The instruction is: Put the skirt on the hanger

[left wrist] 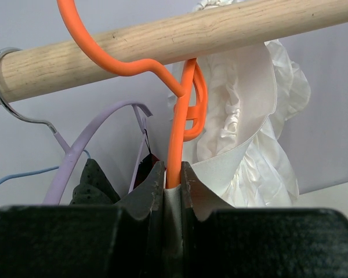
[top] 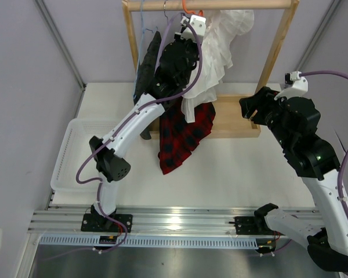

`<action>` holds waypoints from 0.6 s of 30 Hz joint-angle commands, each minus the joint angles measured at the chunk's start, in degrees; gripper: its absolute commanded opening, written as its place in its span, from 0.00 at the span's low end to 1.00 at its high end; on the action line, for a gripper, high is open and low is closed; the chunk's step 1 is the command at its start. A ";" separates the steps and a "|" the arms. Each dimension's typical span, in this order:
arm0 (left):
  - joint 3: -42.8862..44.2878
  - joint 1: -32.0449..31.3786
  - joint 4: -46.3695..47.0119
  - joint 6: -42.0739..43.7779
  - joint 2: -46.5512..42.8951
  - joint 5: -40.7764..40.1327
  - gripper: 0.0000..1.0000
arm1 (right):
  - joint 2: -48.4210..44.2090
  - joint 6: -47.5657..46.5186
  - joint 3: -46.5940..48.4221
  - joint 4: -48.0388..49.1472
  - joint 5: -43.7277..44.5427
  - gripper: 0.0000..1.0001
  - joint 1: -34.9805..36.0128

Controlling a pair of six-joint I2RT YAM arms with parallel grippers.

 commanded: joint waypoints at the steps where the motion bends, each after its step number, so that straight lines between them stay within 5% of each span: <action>1: 3.66 1.16 6.14 -0.67 0.01 2.40 0.00 | -0.29 -1.38 -0.59 2.62 -1.30 0.60 -0.92; 18: 1.99 2.31 1.66 -2.69 0.80 6.88 0.00 | -0.46 -1.21 -3.84 4.47 -3.85 0.60 -3.56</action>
